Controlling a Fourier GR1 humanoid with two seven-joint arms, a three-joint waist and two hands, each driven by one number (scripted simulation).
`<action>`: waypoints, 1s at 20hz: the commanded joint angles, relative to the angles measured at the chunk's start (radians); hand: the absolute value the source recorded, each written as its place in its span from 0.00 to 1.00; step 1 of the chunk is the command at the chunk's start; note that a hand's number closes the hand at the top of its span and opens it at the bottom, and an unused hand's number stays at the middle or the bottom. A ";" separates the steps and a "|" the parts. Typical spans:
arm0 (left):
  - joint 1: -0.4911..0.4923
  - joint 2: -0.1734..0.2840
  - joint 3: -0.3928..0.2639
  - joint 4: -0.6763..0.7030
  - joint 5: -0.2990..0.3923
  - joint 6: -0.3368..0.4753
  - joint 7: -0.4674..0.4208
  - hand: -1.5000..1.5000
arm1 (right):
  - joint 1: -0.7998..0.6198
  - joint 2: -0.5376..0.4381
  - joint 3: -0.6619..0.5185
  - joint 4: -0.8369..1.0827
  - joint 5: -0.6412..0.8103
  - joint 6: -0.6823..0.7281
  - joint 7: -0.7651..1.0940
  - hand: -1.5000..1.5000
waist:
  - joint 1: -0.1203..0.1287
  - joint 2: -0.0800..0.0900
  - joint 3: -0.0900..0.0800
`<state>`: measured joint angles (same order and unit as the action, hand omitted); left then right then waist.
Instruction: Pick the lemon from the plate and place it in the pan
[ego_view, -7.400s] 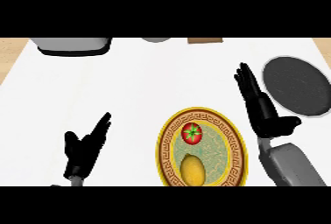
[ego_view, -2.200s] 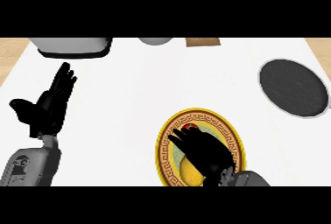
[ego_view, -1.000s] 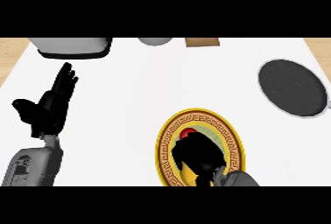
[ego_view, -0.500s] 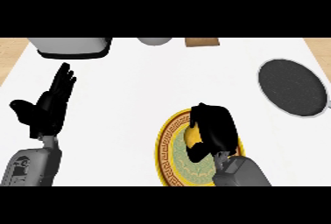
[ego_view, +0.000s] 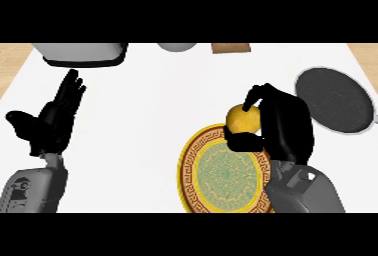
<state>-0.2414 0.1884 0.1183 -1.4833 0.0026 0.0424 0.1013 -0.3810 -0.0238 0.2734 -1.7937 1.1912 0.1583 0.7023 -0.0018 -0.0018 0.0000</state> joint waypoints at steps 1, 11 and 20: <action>0.024 -0.007 0.000 0.025 -0.003 -0.008 -0.040 0.50 | -0.089 0.007 -0.154 -0.002 -0.076 -0.046 -0.011 1.00 | 0.004 0.003 0.000; 0.017 -0.014 -0.004 -0.018 -0.017 0.016 -0.012 0.50 | -0.119 -0.255 -0.574 0.278 -0.353 -0.175 -0.327 1.00 | 0.009 0.006 0.001; 0.006 -0.015 -0.018 -0.030 -0.003 -0.013 0.003 0.50 | -0.201 -0.475 -0.693 0.834 -0.289 -0.407 -0.638 1.00 | 0.037 0.016 0.003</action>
<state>-0.2390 0.1753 0.1107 -1.4956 -0.0017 0.0387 0.0974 -0.5528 -0.3968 -0.3596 -1.1659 0.8867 -0.1727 0.1817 0.0229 0.0104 0.0016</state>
